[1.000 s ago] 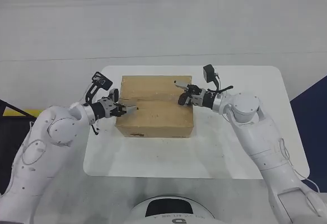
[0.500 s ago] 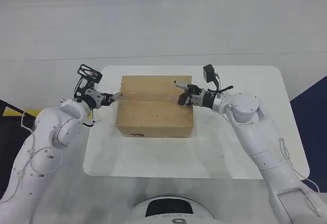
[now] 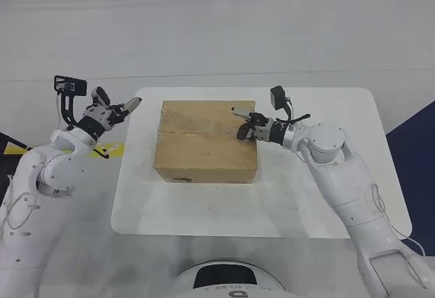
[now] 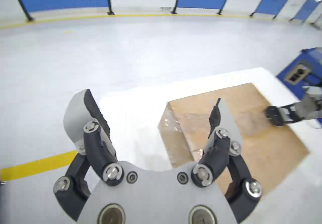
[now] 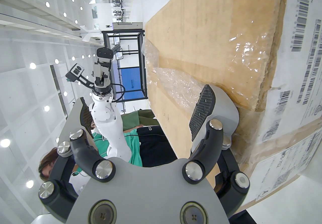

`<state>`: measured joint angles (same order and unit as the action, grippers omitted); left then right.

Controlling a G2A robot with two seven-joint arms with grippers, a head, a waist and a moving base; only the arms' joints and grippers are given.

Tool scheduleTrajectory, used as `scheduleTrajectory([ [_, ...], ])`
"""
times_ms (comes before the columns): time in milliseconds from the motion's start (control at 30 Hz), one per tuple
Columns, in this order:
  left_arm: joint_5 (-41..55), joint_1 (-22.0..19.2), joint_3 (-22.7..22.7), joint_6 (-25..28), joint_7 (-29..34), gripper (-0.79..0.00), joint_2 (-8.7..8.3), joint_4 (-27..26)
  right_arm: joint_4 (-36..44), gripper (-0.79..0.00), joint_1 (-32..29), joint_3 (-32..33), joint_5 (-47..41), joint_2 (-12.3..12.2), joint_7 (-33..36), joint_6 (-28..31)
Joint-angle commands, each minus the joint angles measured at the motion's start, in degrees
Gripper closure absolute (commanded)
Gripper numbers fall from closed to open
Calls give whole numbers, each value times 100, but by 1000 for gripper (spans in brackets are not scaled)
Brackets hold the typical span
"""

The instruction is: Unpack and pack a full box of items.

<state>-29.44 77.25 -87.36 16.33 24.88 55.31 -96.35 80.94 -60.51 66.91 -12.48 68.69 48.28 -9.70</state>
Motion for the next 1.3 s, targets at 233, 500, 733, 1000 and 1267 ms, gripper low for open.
scheduleTrajectory([
  [233, 5259, -1442, 165, -66, 3524, -785, 58, 2937, 0, -785, 0, 0, 0, 0, 0, 0],
  [500, 5527, -2366, 870, -355, 4230, -785, 219, 4442, 0, -785, 0, 0, 0, 0, 0, 0],
  [733, 5098, -2897, 1535, 107, 4321, -785, 404, 5077, 0, -785, 0, 0, 0, 0, 0, 0],
  [1000, 4954, -3452, 2193, 540, 4351, -696, 687, 5779, 0, -785, 0, 0, 0, 0, 0, 0],
  [1267, 5154, -3763, 2402, 936, 4380, -443, 860, 6279, 0, -785, 0, 0, 0, 0, 0, 0],
])
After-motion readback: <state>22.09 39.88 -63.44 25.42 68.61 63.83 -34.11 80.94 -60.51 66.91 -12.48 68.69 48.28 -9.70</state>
